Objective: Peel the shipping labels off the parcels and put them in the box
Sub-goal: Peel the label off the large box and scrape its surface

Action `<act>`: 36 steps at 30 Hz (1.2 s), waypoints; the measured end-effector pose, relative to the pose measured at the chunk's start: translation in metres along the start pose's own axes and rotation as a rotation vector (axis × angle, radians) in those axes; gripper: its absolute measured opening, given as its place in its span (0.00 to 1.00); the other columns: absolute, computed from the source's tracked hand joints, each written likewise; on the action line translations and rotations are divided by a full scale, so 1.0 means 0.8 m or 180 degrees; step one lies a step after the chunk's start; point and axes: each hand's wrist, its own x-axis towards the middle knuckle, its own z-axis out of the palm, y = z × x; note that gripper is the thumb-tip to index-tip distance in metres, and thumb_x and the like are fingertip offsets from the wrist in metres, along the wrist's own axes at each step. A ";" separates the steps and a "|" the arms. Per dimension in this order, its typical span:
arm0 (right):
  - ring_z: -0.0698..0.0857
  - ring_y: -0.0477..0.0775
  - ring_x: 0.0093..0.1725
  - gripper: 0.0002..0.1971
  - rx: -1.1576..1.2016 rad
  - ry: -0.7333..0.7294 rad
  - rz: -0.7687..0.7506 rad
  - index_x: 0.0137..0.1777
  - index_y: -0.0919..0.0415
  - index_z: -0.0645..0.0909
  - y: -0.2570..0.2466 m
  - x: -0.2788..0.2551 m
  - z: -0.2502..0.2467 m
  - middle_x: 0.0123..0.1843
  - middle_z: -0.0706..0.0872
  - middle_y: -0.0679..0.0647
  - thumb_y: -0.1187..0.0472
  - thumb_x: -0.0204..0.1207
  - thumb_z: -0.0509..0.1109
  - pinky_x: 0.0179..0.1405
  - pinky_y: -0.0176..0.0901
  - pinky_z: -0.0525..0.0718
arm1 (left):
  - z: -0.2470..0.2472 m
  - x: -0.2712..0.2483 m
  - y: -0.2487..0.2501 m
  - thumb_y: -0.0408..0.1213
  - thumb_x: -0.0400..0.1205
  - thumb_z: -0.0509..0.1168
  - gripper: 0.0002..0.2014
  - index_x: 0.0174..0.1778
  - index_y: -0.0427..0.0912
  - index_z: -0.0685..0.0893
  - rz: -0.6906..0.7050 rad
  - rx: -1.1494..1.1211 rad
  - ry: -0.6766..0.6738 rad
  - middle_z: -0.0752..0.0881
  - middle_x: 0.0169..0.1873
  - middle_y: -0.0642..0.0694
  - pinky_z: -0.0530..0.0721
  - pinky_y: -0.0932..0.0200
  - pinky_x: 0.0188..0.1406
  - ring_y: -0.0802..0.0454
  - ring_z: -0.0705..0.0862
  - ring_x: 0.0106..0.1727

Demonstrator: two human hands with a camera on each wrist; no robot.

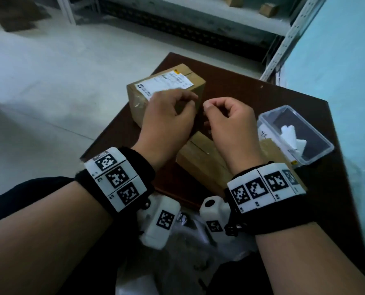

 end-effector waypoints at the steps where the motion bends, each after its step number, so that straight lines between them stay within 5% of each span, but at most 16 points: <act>1: 0.92 0.45 0.52 0.06 0.0079 -0.0050 0.0035 0.51 0.47 0.91 -0.003 0.001 0.011 0.48 0.93 0.43 0.54 0.88 0.73 0.57 0.51 0.93 | -0.012 0.004 -0.003 0.39 0.85 0.67 0.11 0.59 0.48 0.92 0.0031 0.0125 0.0217 0.88 0.62 0.57 0.83 0.48 0.75 0.57 0.83 0.69; 4: 0.91 0.44 0.54 0.05 0.0256 -0.0258 0.0185 0.53 0.46 0.90 -0.010 -0.001 0.038 0.51 0.92 0.44 0.55 0.89 0.73 0.55 0.46 0.92 | -0.046 0.018 -0.007 0.41 0.80 0.63 0.20 0.66 0.45 0.89 -0.0039 0.0452 0.0580 0.85 0.70 0.49 0.70 0.44 0.84 0.47 0.75 0.80; 7: 0.90 0.43 0.57 0.06 0.0265 -0.0399 0.0253 0.60 0.49 0.91 -0.010 -0.003 0.062 0.54 0.92 0.43 0.55 0.89 0.74 0.61 0.52 0.93 | -0.067 0.030 -0.009 0.41 0.82 0.63 0.25 0.76 0.40 0.82 -0.0645 0.0598 0.0186 0.76 0.81 0.38 0.56 0.47 0.91 0.43 0.65 0.88; 10: 0.91 0.43 0.58 0.07 0.0344 -0.0506 0.0321 0.62 0.50 0.91 -0.010 -0.004 0.077 0.55 0.93 0.44 0.58 0.88 0.74 0.66 0.55 0.92 | -0.078 0.031 -0.020 0.44 0.73 0.61 0.17 0.55 0.50 0.87 -0.1143 0.0189 0.0157 0.85 0.68 0.37 0.75 0.39 0.80 0.38 0.79 0.76; 12: 0.91 0.43 0.59 0.07 0.0440 -0.0531 0.0368 0.59 0.49 0.92 -0.010 -0.003 0.085 0.55 0.93 0.44 0.60 0.88 0.74 0.68 0.55 0.91 | -0.085 0.034 -0.031 0.45 0.69 0.60 0.15 0.46 0.47 0.87 -0.1206 0.0055 0.0266 0.91 0.57 0.41 0.86 0.38 0.67 0.39 0.88 0.64; 18: 0.90 0.46 0.61 0.03 0.0571 -0.0385 0.0573 0.56 0.44 0.86 -0.003 0.000 0.096 0.60 0.91 0.46 0.55 0.88 0.74 0.67 0.60 0.92 | -0.093 0.032 -0.027 0.52 0.78 0.67 0.27 0.72 0.43 0.82 -0.1310 0.0020 0.0232 0.86 0.61 0.42 0.86 0.44 0.66 0.43 0.87 0.62; 22: 0.91 0.48 0.61 0.08 0.0641 -0.0214 0.0606 0.57 0.44 0.83 0.003 0.002 0.099 0.60 0.90 0.48 0.54 0.85 0.79 0.65 0.59 0.93 | -0.094 0.036 -0.034 0.48 0.85 0.70 0.11 0.55 0.46 0.81 -0.1483 0.0123 0.0094 0.88 0.50 0.51 0.86 0.49 0.63 0.46 0.88 0.58; 25: 0.93 0.49 0.59 0.13 0.0850 -0.0117 0.0674 0.65 0.47 0.84 0.002 -0.001 0.104 0.60 0.92 0.51 0.56 0.83 0.80 0.64 0.59 0.94 | -0.091 0.037 -0.037 0.49 0.79 0.66 0.11 0.42 0.46 0.85 -0.1376 0.0234 0.0074 0.92 0.48 0.50 0.89 0.45 0.60 0.43 0.90 0.56; 30: 0.90 0.46 0.68 0.27 0.1069 0.0013 0.0470 0.79 0.57 0.85 -0.002 -0.017 0.109 0.68 0.92 0.50 0.51 0.83 0.81 0.74 0.55 0.89 | -0.089 0.040 -0.032 0.39 0.89 0.62 0.13 0.58 0.39 0.91 -0.0952 0.0224 0.0518 0.93 0.52 0.44 0.87 0.44 0.60 0.45 0.90 0.55; 36: 0.88 0.45 0.73 0.27 0.1538 0.0322 0.0212 0.79 0.52 0.85 -0.016 -0.028 0.107 0.72 0.89 0.47 0.46 0.81 0.79 0.76 0.54 0.87 | -0.085 0.034 -0.020 0.41 0.91 0.58 0.15 0.55 0.44 0.91 -0.0545 -0.0107 0.0818 0.93 0.49 0.52 0.88 0.43 0.57 0.52 0.90 0.52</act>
